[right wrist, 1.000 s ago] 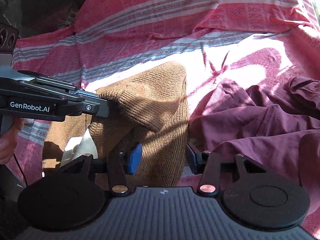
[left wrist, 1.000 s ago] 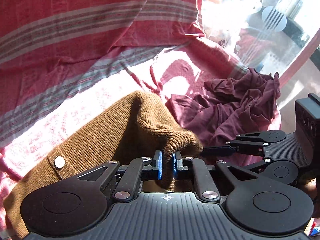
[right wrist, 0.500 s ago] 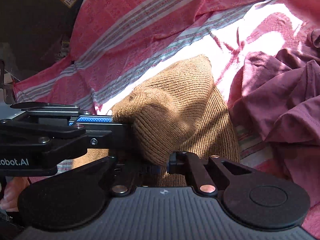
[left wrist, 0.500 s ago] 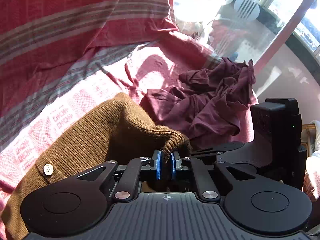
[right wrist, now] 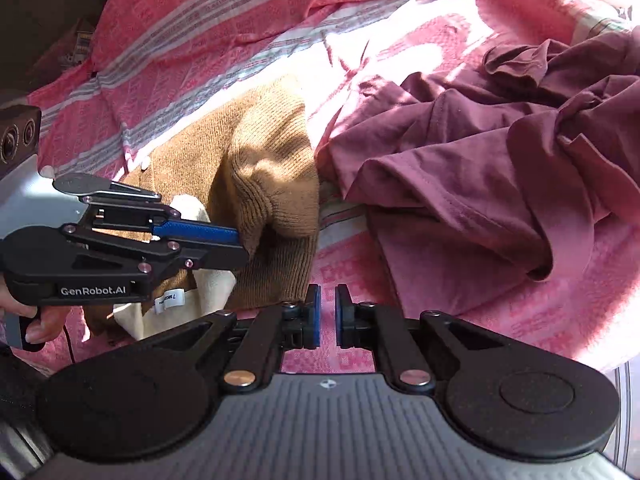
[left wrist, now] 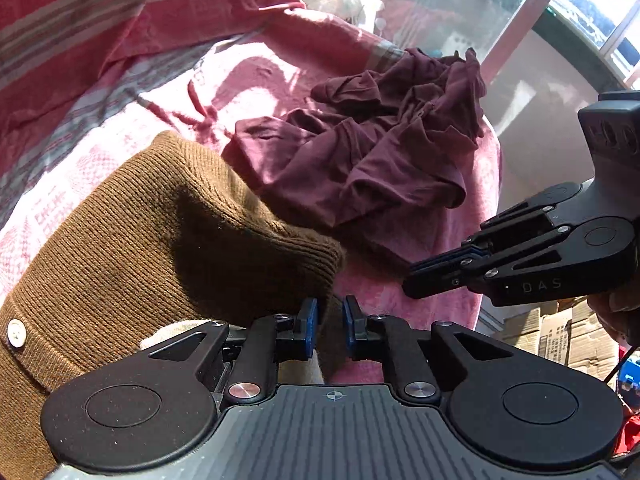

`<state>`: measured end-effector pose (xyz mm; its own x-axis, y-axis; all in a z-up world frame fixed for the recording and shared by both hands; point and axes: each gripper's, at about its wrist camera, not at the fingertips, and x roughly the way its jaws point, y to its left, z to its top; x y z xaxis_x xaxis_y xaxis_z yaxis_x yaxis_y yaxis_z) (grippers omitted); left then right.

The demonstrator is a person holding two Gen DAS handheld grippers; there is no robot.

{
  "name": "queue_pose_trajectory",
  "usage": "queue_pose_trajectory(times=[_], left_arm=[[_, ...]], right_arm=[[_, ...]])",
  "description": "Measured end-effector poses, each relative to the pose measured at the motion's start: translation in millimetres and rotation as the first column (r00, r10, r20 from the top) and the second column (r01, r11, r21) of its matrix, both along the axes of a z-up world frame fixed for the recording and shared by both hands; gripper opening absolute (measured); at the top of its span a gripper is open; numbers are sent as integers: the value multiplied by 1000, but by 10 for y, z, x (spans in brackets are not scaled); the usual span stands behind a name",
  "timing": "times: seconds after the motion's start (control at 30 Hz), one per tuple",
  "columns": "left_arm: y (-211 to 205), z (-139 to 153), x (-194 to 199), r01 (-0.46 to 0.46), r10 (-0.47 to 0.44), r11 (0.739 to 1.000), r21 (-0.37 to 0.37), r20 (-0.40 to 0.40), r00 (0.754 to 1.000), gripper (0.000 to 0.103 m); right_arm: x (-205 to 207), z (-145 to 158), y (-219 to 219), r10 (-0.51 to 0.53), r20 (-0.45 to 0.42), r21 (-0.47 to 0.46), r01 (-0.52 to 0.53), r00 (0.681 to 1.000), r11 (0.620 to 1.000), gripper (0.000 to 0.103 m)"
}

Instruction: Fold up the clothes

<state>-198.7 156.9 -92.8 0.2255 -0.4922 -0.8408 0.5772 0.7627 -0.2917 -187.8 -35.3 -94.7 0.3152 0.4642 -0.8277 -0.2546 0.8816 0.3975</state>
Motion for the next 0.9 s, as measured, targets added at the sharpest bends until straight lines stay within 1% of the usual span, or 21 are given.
queue_pose_trajectory(times=[0.03,0.07,0.1,0.13,0.17,0.23,0.27,0.33,0.37,0.4,0.43,0.47,0.5,0.57,0.6,0.63,0.67,0.7,0.77,0.83,0.9], left_arm=[[-13,-48,-4,-3,3,1000,0,-7,1000,28],[-26,-96,-8,-7,7,1000,0,-14,1000,28],[-32,-140,-18,-9,9,1000,3,-22,1000,28],[-34,-180,-30,-11,12,1000,9,-30,999,28],[-36,-221,-42,-13,14,1000,14,-38,999,28],[95,-158,-99,-43,43,999,9,-34,999,28],[175,-111,-131,-61,61,998,4,-29,998,28],[336,-16,-194,-96,96,995,-6,-20,995,28],[416,31,-226,-113,113,993,-11,-15,993,29],[549,99,-268,-151,151,989,-6,1,989,33],[714,169,-319,-203,202,979,7,25,979,44],[890,210,-364,-260,259,965,16,36,965,48],[1071,236,-404,-319,318,947,24,39,947,49],[1433,289,-484,-433,431,901,38,47,901,51],[1614,315,-524,-488,486,872,45,51,873,51],[1795,342,-564,-541,538,840,51,56,841,51],[1876,325,-576,-560,557,826,63,60,828,51],[1901,284,-573,-562,559,824,77,62,827,51],[1951,201,-568,-565,561,818,105,68,825,50],[2000,119,-562,-568,564,812,133,73,823,49],[2050,36,-556,-571,566,805,161,78,821,48]], right_arm=[[58,69,3,3,18,-1,-3,1000,1000,16],[118,117,39,10,35,0,-10,999,1000,27],[191,147,102,25,50,3,-25,998,1000,35],[269,157,173,41,59,9,-42,997,999,52],[347,166,246,58,67,14,-59,996,998,60],[519,155,409,105,87,13,-107,991,994,61],[607,131,486,125,85,2,-125,989,992,65],[752,57,610,151,72,-18,-150,986,989,70],[791,9,639,160,55,-19,-159,986,987,70],[828,-38,667,170,38,-21,-169,985,985,71],[833,-79,703,185,26,-28,-185,982,982,72],[838,-121,738,200,15,-35,-200,980,979,75],[842,-161,772,215,3,-40,-214,977,976,75],[832,-152,802,215,-26,-17,-216,976,976,74],[827,-148,817,216,-40,-6,-216,976,976,70],[822,-143,832,216,-54,6,-216,975,976,51],[817,-139,847,217,-68,18,-216,974,976,30],[812,-135,862,218,-83,29,-216,972,976,25],[801,-121,889,220,-111,55,-215,969,975,22],[768,-17,781,213,-166,155,-188,963,970,22],[742,-145,638,166,-234,143,-135,958,980,22]])
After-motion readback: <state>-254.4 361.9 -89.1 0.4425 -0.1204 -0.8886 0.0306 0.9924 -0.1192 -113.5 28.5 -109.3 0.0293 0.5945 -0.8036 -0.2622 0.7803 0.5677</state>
